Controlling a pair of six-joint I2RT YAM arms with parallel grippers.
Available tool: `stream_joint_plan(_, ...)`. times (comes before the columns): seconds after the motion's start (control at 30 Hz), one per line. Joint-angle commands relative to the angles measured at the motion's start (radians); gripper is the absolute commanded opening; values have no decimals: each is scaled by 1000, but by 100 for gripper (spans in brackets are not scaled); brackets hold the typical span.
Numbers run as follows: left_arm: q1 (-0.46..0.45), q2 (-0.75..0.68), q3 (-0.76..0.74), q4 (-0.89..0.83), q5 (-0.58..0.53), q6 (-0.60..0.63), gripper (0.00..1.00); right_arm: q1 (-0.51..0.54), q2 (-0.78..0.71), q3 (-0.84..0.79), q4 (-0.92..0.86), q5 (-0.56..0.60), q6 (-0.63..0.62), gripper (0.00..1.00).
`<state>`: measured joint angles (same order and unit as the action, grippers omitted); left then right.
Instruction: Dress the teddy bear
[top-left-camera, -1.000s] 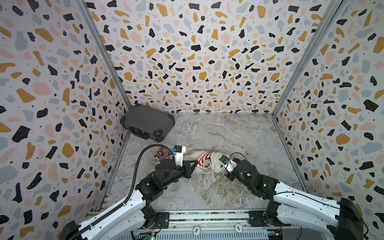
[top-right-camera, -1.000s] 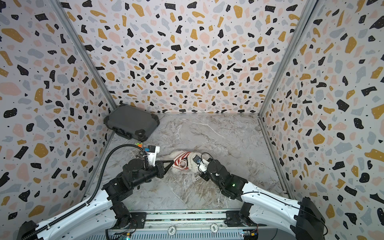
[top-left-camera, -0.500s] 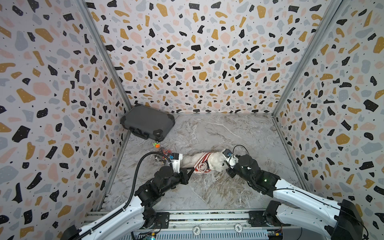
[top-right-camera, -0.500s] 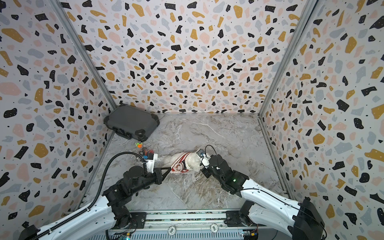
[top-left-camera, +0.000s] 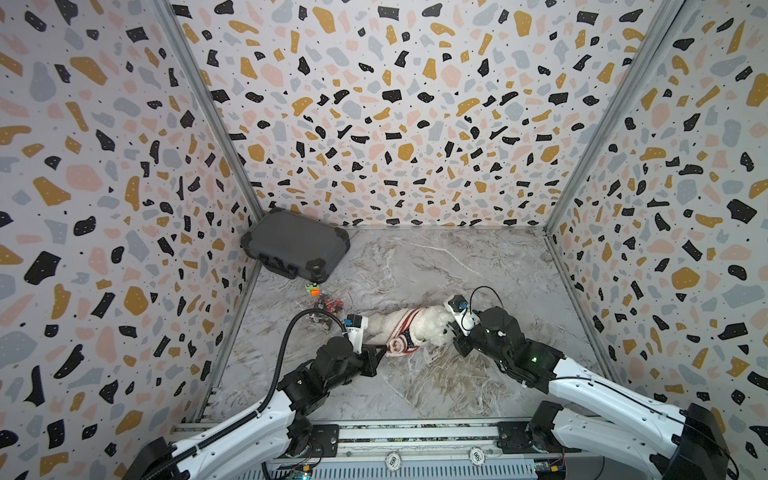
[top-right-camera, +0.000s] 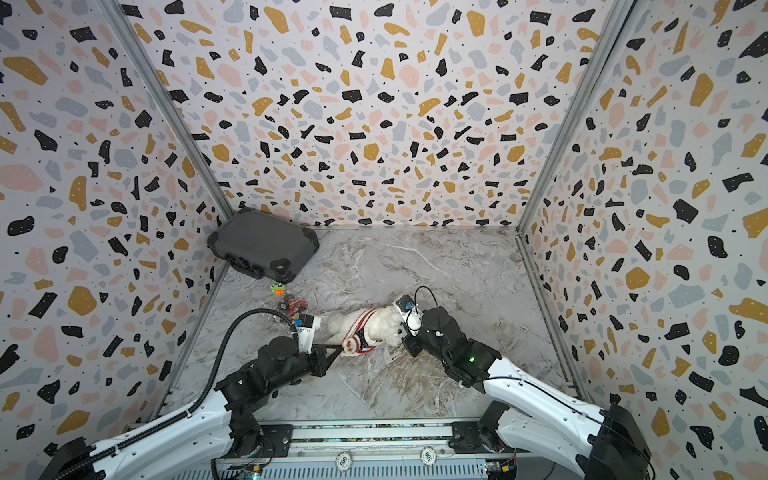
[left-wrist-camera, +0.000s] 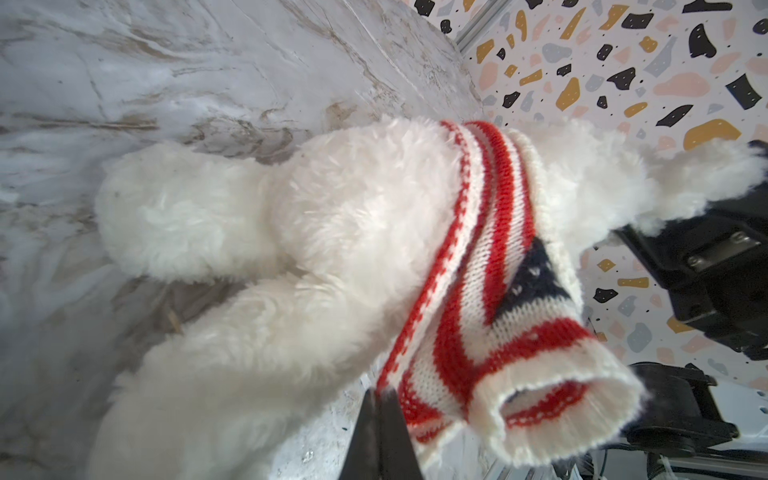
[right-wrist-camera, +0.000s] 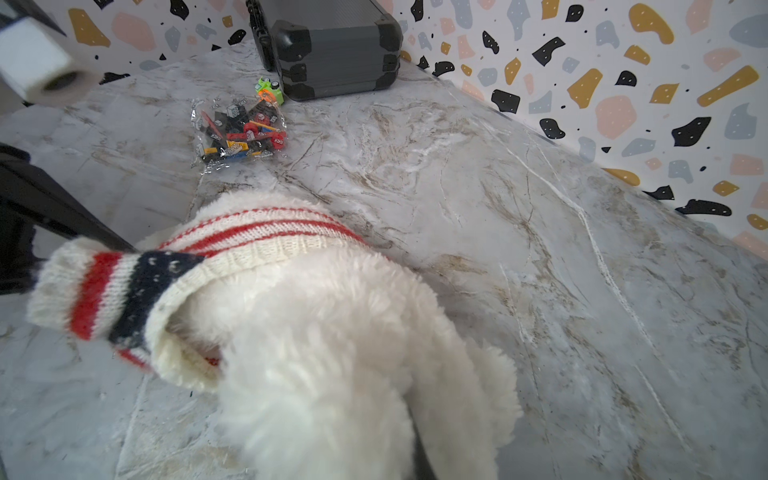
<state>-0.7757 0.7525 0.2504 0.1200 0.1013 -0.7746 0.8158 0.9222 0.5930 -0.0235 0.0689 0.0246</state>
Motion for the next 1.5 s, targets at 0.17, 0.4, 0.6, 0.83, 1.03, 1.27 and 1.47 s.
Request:
stream_joint_plan(0.17, -5, -19, -14, -78, -74, 49, 0, -111, -103, 7, 76, -86, 93, 0)
stream_joint_plan(0.4, -3, -32, -5, -78, -83, 52, 0, -151, -141, -7, 76, -103, 117, 0)
stream_joint_plan(0.6, -5, -2, -8, 151, 89, 52, 0, -151, -118, -27, 116, -136, 145, 0)
stream_joint_plan(0.83, -43, 128, 59, 234, 156, 103, 0, -142, -101, -25, 140, -153, 158, 0)
stream_joint_plan(1.03, -57, 185, 60, 301, 113, 87, 0, -115, -92, -36, 167, -166, 185, 0)
stream_joint_plan(1.27, -44, 163, 46, 138, -126, 91, 0, -150, -139, -23, 170, -225, 218, 0)
stream_joint_plan(1.47, -10, 87, -4, 138, -123, 66, 0, -210, -161, -20, 180, -301, 253, 0)
